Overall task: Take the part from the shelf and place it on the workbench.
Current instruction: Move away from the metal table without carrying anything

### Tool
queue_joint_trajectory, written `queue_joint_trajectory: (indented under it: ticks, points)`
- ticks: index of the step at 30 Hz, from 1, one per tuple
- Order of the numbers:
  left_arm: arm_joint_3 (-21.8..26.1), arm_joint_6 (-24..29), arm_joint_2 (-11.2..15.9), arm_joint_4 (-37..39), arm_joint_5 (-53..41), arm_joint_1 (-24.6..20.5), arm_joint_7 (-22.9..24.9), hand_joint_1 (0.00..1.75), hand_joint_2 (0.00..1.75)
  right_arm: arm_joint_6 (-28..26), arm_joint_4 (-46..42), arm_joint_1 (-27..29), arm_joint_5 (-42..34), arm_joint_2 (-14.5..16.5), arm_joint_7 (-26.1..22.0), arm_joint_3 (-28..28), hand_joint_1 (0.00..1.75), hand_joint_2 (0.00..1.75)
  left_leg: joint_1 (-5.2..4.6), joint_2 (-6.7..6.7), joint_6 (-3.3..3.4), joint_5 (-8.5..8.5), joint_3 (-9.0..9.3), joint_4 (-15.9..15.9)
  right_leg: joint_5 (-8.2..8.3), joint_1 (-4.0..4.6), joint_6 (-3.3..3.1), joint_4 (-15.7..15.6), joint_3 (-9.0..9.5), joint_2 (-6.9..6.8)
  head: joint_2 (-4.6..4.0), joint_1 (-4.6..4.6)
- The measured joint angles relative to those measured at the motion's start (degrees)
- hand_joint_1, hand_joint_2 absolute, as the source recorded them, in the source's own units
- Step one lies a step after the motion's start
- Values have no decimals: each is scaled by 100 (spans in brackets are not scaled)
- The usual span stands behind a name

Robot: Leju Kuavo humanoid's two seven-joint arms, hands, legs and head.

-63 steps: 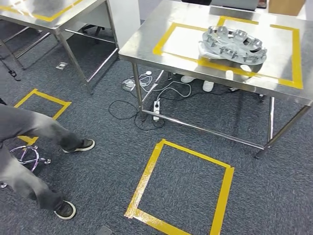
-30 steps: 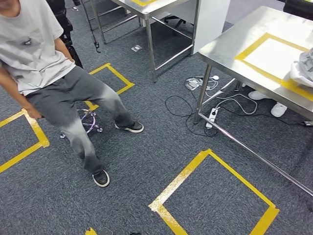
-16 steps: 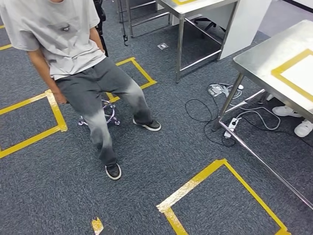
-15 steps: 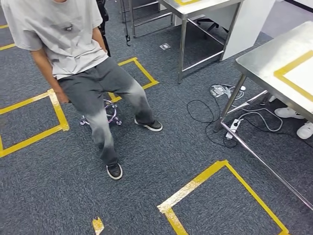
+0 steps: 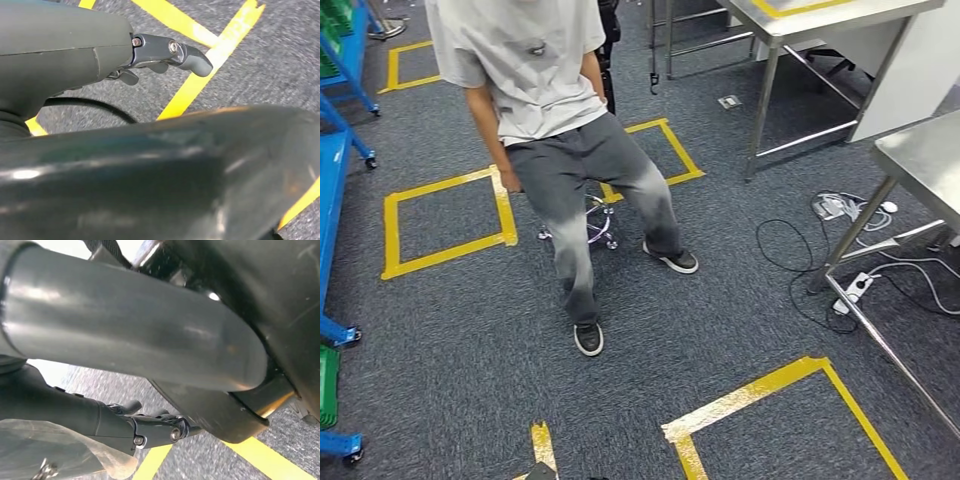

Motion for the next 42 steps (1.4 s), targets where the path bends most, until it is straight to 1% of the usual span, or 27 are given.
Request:
queue_joint_trajectory:
  ticks: [1,2,3,5,7,9,11,13,15,16,17,18,20,22,24,25,27,29,31,32,33,35,37,38,39,40,42]
  points:
    - [-11,0,0,1,-2,5,0,0,0,6,0,1,-1,-2,5,-2,0,0,10,18,-5,17,-36,97,-15,3,-5,0,12,-92,0,0]
    - [-22,0,1,1,-3,12,1,0,0,10,0,-1,-1,-4,9,-3,0,0,17,41,-2,138,37,-23,-32,4,-3,1,32,-174,0,-2]
    - [-35,0,3,0,-5,17,2,0,0,13,0,-5,-2,-5,13,-5,0,0,18,93,12,326,200,-327,-52,4,5,0,58,-249,0,-2]
    - [-62,0,5,-1,-8,10,5,0,0,17,0,-6,-4,-6,13,-9,0,0,-31,365,67,585,575,-1028,-104,20,38,2,91,-379,0,-4]
    - [-82,0,4,-1,-13,-6,7,0,0,34,0,-11,-9,-6,23,-11,0,0,-92,552,128,581,732,-1353,-148,52,82,-4,97,-507,0,2]
    - [-88,0,5,-1,-19,-1,13,0,0,64,-1,-29,-13,-6,41,-13,0,0,-98,457,184,561,732,-1414,-177,65,124,-27,150,-615,0,12]
    - [-88,0,5,-1,-21,12,17,0,0,97,-2,-38,-14,-7,56,-14,0,0,-69,320,247,590,745,-1466,-302,44,165,112,118,-384,0,38]
    - [-90,-5,-3,-1,-23,-4,19,0,0,122,-1,-31,-22,-8,58,-19,0,0,-49,182,298,602,754,-1491,-592,27,190,704,-193,3,0,67]
    - [-91,-14,-10,-1,-24,-21,22,0,0,140,0,-47,-35,-8,46,-28,0,0,-50,27,320,595,759,-1489,-816,34,202,1428,-595,134,0,74]
    - [-92,-18,-12,-1,-24,-22,23,0,0,146,0,-61,-40,-8,41,-32,0,0,-51,-56,322,592,769,-1488,-786,38,206,1579,-702,147,0,76]
    - [-92,-20,-13,-1,-24,-21,25,0,0,152,0,-72,-39,-8,43,-34,0,0,-51,-144,321,589,781,-1485,-643,37,207,1514,-706,156,0,75]
    - [-92,-21,-15,-1,-24,-21,26,0,0,156,0,-75,-38,-8,50,-34,0,0,-48,-236,314,585,793,-1479,-407,29,206,1240,-612,186,0,75]
    - [-92,-22,-19,-1,-24,-23,27,0,0,170,2,-62,-36,-8,62,-36,0,0,-45,-409,277,572,790,-1448,-30,-4,205,564,-353,419,0,78]
    - [-92,-24,-21,-1,-24,-27,31,0,0,189,7,-49,-37,-8,69,-37,0,0,-40,-549,209,585,723,-1409,13,-25,181,197,-192,623,0,78]
    - [-92,-26,-22,0,-24,-11,34,0,0,204,8,-52,-40,-6,68,-38,0,0,-25,-674,136,625,662,-1404,-23,-22,128,116,-142,572,0,73]
    - [-92,-26,-22,0,-24,4,35,0,0,209,7,-56,-41,-2,66,-39,0,0,-25,-661,108,616,646,-1389,-9,-25,101,101,-128,507,0,70]
    - [-92,-27,-23,-1,-25,10,36,0,0,216,8,-49,-39,5,65,-39,0,0,-36,-426,62,447,525,-1117,3,-31,47,63,-84,347,0,35]
    - [-92,-28,-26,-1,-26,-9,37,0,0,221,9,-21,-39,6,68,-39,0,0,-27,-110,14,109,201,-422,-19,-8,1,52,-48,151,0,0]
    - [-92,-29,-28,-1,-26,-13,38,0,0,230,9,-8,-39,2,76,-39,0,0,-3,0,-17,-56,-64,141,-51,11,-27,53,-25,-37,0,-2]
    - [-92,-29,-28,-1,-26,-6,39,0,0,234,9,-9,-39,1,80,-40,0,0,5,23,-17,22,-53,130,-68,17,-30,53,-7,-115,0,-2]
    - [-92,-30,-27,-1,-26,0,40,0,0,238,8,-11,-39,-1,81,-40,0,0,8,54,-8,190,63,-90,-89,20,-28,53,21,-189,0,-3]
    - [-93,-30,-25,-1,-26,0,42,0,0,243,8,-13,-39,-2,81,-41,0,0,-34,282,47,535,447,-823,-145,37,-8,52,77,-323,0,-3]
    - [-94,-30,-26,-1,-26,-20,42,0,0,249,8,-14,-39,-2,82,-42,0,0,-100,511,121,596,683,-1287,-198,65,30,44,94,-439,0,-1]
    - [-94,-30,-25,-1,-26,-25,43,0,0,251,7,-19,-38,-2,82,-42,0,0,-129,533,151,551,705,-1334,-213,77,51,26,97,-500,0,1]
    - [-94,-30,-23,-1,-26,-23,43,0,0,252,7,-29,-38,-2,82,-42,0,0,-129,475,183,540,714,-1383,-224,82,72,5,139,-566,0,4]
    - [-94,-31,-21,-1,-26,-11,44,0,0,252,5,-42,-37,-3,82,-42,0,0,-118,411,211,552,726,-1412,-248,78,95,-4,171,-551,0,13]
    - [-94,-30,-20,-1,-26,-2,44,0,0,259,2,-46,-38,-5,85,-42,0,0,-76,274,274,585,761,-1485,-413,60,131,211,111,-259,0,31]
